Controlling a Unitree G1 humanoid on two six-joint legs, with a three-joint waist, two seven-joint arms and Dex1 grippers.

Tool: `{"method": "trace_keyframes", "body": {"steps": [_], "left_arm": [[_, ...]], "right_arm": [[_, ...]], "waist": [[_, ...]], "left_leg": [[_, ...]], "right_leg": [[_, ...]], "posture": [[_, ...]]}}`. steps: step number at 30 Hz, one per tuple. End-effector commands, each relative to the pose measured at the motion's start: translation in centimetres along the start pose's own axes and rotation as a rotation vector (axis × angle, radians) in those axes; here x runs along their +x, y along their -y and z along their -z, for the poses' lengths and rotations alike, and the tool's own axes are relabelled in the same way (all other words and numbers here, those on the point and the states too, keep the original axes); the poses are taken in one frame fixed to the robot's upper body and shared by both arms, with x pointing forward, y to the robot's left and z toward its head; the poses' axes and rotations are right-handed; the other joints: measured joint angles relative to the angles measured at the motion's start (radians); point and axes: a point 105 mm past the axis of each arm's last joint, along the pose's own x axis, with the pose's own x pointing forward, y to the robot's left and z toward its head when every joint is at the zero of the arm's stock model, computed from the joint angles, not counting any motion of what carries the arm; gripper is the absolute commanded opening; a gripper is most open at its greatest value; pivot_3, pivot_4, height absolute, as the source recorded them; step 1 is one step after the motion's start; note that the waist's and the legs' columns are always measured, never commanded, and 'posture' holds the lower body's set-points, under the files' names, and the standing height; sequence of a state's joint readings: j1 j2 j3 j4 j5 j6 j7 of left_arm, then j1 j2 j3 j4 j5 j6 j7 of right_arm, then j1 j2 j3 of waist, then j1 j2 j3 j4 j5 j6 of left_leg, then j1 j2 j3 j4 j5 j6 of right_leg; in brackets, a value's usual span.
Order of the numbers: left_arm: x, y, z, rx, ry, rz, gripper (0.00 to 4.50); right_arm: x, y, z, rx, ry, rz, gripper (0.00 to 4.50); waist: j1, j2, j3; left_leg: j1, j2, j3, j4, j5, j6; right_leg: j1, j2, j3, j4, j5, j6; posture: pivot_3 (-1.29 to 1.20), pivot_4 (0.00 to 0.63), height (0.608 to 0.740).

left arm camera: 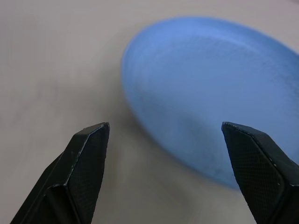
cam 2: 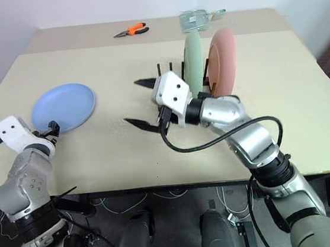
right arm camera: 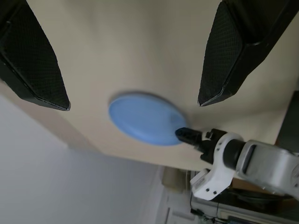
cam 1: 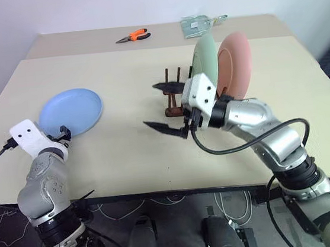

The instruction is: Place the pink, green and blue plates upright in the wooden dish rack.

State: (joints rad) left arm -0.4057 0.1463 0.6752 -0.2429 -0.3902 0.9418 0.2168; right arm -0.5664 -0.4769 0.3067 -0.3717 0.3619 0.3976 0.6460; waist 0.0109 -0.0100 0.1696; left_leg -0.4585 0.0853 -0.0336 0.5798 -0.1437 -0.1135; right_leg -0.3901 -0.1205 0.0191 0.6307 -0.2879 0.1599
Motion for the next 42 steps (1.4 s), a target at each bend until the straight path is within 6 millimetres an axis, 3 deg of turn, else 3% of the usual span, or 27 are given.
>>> {"method": "trace_keyframes", "body": {"steps": [1, 3, 6, 12, 15, 18, 20, 23, 27, 34, 37, 42], "left_arm": [[0.5, -0.3, -0.8, -0.108, -0.012, 0.012, 3.93], [1.3, -0.6, -1.0, -0.197, -0.026, 0.012, 3.93], [2.3, -0.9, -1.4, -0.297, -0.030, 0.003, 3.12], [2.8, -0.4, -1.7, -0.401, -0.034, 0.030, 0.16], [2.7, 1.6, -2.2, -0.363, -0.030, 0.148, 0.07], [1.4, 5.2, -4.6, -0.247, 0.080, 0.335, 0.07], [-0.4, 8.0, -6.5, -0.199, 0.170, 0.471, 0.07], [-2.2, 11.0, -7.5, -0.083, 0.222, 0.567, 0.07], [-3.5, 12.9, -8.4, -0.059, 0.252, 0.586, 0.07], [-5.2, 14.1, -8.5, -0.067, 0.225, 0.640, 0.07], [-5.7, 14.3, -7.7, -0.043, 0.189, 0.661, 0.00], [-5.6, 13.8, -7.1, -0.044, 0.165, 0.653, 0.00]], "right_arm": [[0.3, -0.5, -1.4, -0.019, 0.050, 0.002, 4.46], [0.2, -0.6, -1.0, -0.011, 0.041, 0.015, 4.46], [0.2, -0.4, -0.8, -0.016, 0.031, 0.037, 4.50], [-0.4, 0.7, -0.3, -0.046, 0.002, 0.098, 4.50], [-0.5, 1.1, 0.0, -0.050, -0.023, 0.110, 4.50], [-0.4, 1.2, 0.0, -0.080, -0.039, 0.105, 4.50], [0.1, 1.3, 0.2, -0.197, -0.079, 0.089, 4.50], [1.0, 1.3, 0.9, -0.409, -0.138, 0.043, 4.50], [3.0, 1.5, 2.0, -0.589, -0.175, 0.004, 4.50], [6.6, 2.8, 3.2, -0.740, -0.199, 0.032, 4.50], [7.7, 3.8, 2.8, -0.766, -0.188, 0.076, 3.63], [7.8, 3.8, 2.8, -0.795, -0.175, 0.083, 1.23]], "waist": [[-0.002, -0.001, 0.000], [-0.001, -0.001, 0.000], [0.000, -0.003, -0.001], [0.001, -0.005, 0.000], [0.000, -0.005, 0.000], [0.001, -0.006, 0.000], [0.002, -0.006, 0.000], [0.000, -0.006, 0.000], [-0.007, -0.006, 0.000], [-0.022, -0.007, 0.001], [-0.022, -0.006, 0.001], [-0.022, -0.007, 0.001]], "left_leg": [[0.000, 0.000, 0.000, 0.000, 0.001, 0.000], [0.000, 0.000, -0.001, 0.000, 0.001, -0.001], [0.000, 0.000, -0.001, 0.000, 0.001, -0.001], [0.000, 0.000, -0.001, -0.002, 0.001, -0.001], [0.000, 0.000, -0.001, -0.002, 0.001, -0.001], [0.000, 0.000, -0.001, -0.002, 0.002, -0.001], [0.000, 0.000, -0.001, -0.002, 0.002, -0.002], [0.000, 0.000, -0.001, -0.002, 0.002, -0.002], [0.000, 0.000, -0.001, -0.003, 0.003, -0.003], [0.000, 0.000, -0.001, -0.003, 0.004, -0.005], [0.000, 0.000, -0.001, -0.003, 0.004, -0.005], [0.000, 0.000, -0.001, -0.003, 0.004, -0.005]], "right_leg": [[0.000, 0.000, 0.000, 0.000, 0.000, 0.000], [0.000, 0.001, 0.000, 0.000, 0.001, -0.001], [0.000, 0.001, 0.000, 0.000, 0.001, -0.001], [0.000, 0.001, 0.000, 0.000, 0.001, 0.000], [0.000, 0.001, 0.000, 0.000, 0.001, 0.000], [-0.001, 0.001, 0.000, 0.000, 0.001, 0.000], [-0.001, 0.001, 0.000, 0.000, 0.001, 0.000], [-0.001, 0.001, 0.000, 0.000, 0.001, 0.000], [-0.001, 0.001, 0.000, -0.001, 0.001, 0.000], [-0.001, 0.001, 0.000, 0.000, 0.002, 0.001], [-0.001, 0.001, 0.000, 0.000, 0.003, 0.002], [-0.001, 0.001, 0.000, 0.000, 0.003, 0.002]], "posture": [[0.00, 0.150, 0.740], [0.00, 0.150, 0.740], [0.00, 0.150, 0.740], [0.00, 0.150, 0.740], [0.00, 0.150, 0.740], [0.00, 0.150, 0.740], [0.00, 0.150, 0.740], [0.00, 0.150, 0.740], [0.00, 0.150, 0.740], [0.00, 0.150, 0.740], [0.00, 0.150, 0.740], [0.00, 0.150, 0.740]]}}
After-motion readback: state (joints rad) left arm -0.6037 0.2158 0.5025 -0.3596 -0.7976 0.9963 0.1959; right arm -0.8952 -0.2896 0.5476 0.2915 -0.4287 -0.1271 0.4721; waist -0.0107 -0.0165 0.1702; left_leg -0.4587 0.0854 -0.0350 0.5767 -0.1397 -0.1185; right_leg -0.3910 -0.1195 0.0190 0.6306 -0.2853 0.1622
